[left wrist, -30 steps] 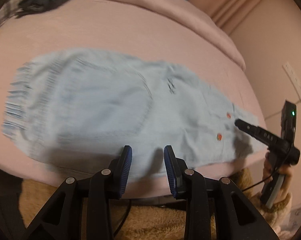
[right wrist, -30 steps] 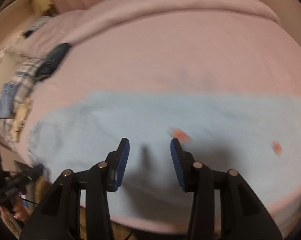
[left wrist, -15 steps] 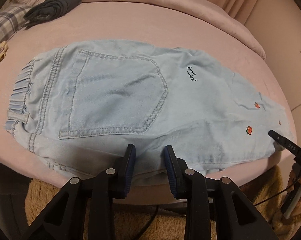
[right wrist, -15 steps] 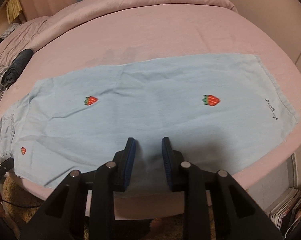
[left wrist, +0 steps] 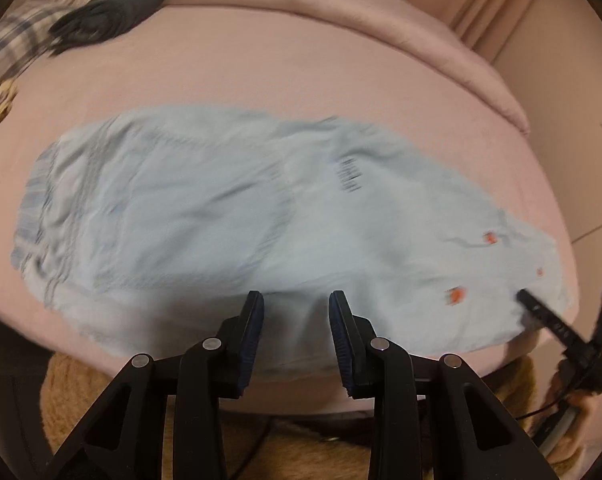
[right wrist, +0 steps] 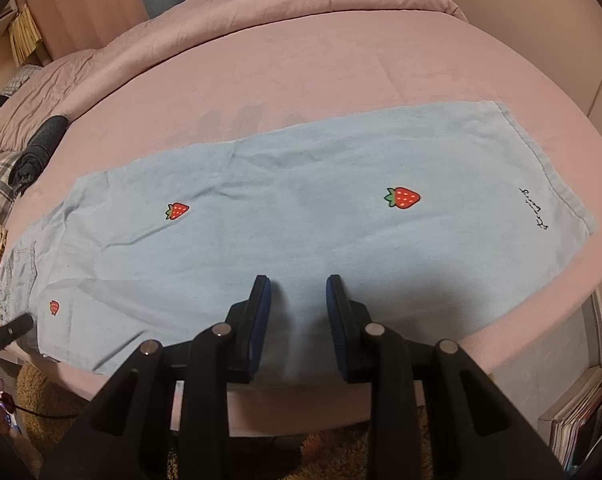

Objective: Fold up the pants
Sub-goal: 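Move the right tool to the hem end and grasp the leg hems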

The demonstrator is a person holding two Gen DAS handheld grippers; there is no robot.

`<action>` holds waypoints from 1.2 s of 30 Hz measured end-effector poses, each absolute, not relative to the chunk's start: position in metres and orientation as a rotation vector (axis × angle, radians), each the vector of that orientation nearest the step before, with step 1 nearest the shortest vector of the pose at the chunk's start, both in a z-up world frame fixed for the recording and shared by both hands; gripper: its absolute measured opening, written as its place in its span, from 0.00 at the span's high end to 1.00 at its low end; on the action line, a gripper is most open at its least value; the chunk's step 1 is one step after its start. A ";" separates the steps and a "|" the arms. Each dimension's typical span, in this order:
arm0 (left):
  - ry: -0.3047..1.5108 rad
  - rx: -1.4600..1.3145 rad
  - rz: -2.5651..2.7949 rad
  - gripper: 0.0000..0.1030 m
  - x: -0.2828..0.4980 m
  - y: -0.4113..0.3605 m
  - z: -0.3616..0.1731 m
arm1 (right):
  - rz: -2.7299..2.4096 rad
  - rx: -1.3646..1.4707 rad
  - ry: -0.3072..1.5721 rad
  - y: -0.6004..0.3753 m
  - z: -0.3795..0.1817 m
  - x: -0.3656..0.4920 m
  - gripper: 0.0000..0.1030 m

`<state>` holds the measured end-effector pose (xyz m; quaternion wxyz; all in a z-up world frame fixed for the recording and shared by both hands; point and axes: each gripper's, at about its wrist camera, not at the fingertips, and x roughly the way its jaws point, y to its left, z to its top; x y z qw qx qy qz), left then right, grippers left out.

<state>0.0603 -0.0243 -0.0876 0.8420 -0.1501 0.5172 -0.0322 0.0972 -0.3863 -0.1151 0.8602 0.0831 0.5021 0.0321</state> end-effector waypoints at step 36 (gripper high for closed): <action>1.125 -0.248 -0.157 0.69 0.084 -0.099 -0.120 | -0.328 0.381 0.973 -0.523 -0.102 0.055 0.43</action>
